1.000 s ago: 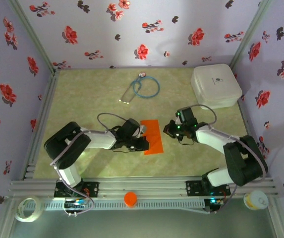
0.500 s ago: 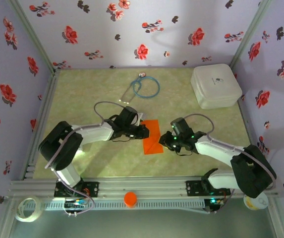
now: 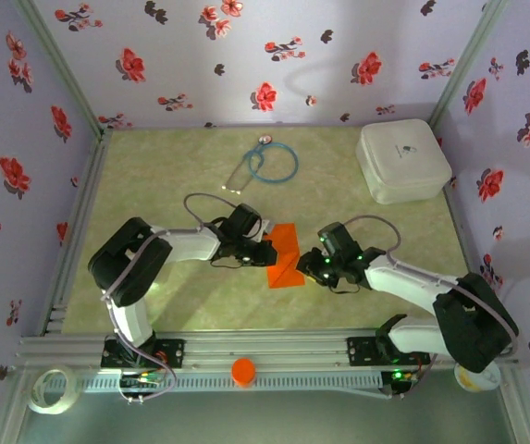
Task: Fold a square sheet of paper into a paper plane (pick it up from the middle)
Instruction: Turn over the paper at the center of the table.
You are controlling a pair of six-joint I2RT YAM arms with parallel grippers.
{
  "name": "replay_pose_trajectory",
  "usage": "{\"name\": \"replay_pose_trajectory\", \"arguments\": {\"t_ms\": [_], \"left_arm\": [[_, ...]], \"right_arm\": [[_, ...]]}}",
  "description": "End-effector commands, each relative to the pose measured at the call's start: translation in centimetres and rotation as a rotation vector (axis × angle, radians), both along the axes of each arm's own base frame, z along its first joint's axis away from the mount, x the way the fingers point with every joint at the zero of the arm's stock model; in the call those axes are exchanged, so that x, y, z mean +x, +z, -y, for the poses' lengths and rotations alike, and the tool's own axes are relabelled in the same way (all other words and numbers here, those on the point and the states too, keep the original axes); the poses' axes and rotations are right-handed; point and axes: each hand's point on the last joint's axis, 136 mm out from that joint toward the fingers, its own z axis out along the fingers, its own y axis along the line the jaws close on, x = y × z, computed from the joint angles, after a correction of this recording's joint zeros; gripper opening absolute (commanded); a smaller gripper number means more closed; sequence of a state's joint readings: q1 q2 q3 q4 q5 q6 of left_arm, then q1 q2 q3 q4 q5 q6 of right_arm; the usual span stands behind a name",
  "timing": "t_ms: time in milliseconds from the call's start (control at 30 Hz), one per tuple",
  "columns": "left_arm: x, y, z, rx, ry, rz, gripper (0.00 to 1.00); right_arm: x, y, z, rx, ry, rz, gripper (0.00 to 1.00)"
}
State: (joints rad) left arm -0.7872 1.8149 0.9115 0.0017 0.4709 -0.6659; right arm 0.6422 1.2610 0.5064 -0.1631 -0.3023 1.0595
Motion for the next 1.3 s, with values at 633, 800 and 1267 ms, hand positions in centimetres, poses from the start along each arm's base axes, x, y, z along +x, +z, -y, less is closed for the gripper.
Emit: {"name": "replay_pose_trajectory", "arguments": {"t_ms": [633, 800, 1267], "left_arm": [[-0.4, -2.2, -1.1, 0.040, -0.005, -0.015, 0.08], [-0.3, -2.3, -1.3, 0.043, 0.000, -0.018, 0.08], [-0.1, -2.8, -1.5, 0.053, 0.012, -0.022, 0.06]], "right_arm": [[0.4, -1.1, -2.1, 0.002, 0.043, -0.040, 0.37], [1.2, -1.1, -2.8, 0.016, 0.050, -0.019, 0.38], [6.4, 0.8, -3.6, 0.131, 0.029, 0.095, 0.44]]}}
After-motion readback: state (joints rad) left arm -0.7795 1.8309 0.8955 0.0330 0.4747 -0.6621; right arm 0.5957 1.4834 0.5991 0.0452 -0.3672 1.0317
